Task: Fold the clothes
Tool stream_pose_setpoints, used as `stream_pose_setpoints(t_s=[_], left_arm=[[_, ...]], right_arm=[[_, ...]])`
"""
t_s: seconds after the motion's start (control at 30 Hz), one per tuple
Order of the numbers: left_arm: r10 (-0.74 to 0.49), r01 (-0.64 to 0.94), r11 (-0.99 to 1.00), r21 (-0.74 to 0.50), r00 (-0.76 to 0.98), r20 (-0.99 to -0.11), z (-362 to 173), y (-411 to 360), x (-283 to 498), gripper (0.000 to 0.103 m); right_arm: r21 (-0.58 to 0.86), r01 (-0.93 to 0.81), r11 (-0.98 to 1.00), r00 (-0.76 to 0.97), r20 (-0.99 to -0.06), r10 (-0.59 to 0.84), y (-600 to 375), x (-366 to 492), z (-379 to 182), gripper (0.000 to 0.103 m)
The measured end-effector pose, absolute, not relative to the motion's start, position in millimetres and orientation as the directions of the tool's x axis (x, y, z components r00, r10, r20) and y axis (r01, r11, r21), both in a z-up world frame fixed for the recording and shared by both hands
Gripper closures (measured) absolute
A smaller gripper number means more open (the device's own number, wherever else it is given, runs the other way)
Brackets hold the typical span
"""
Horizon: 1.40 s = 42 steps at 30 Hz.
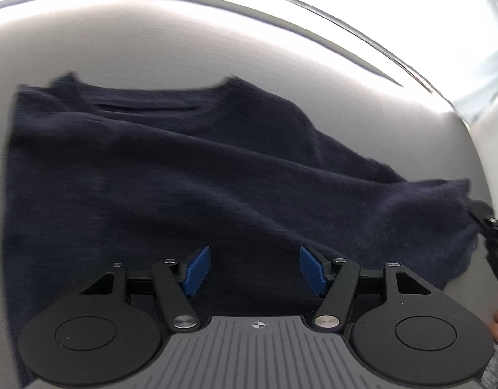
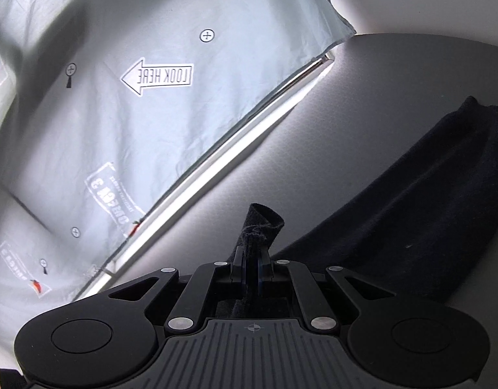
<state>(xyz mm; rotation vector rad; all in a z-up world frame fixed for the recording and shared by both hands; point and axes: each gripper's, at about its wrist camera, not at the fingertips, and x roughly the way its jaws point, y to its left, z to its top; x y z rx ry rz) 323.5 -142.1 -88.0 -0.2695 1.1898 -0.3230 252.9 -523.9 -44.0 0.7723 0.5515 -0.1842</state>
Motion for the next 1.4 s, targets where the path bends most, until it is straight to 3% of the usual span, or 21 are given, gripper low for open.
stream_pose_setpoints(t_s=[0.23,0.67,1.0,1.4], left_arm=[[-0.417,0.048,0.904,-0.425,0.321,-0.850,-91,-92,321,0.037],[-0.486,0.049,0.867,-0.495,0.294,-0.823,-84,-18,327,0.037],[-0.540,0.086,0.836,-0.541,0.302,-0.786,-69,20,342,0.036],[-0.664,0.235,0.748,-0.621,0.272,-0.696,-52,0,355,0.036]], right_arm=[[0.641,0.263,0.721,0.866,-0.487,0.117,-466,254,-31,0.094],[0.652,0.197,0.732,0.803,-0.536,0.261,-316,256,-64,0.093],[0.643,0.189,0.742,0.769,-0.567,0.295,-244,263,-81,0.093],[0.617,0.235,0.751,0.708,-0.638,0.303,-200,259,-120,0.091]])
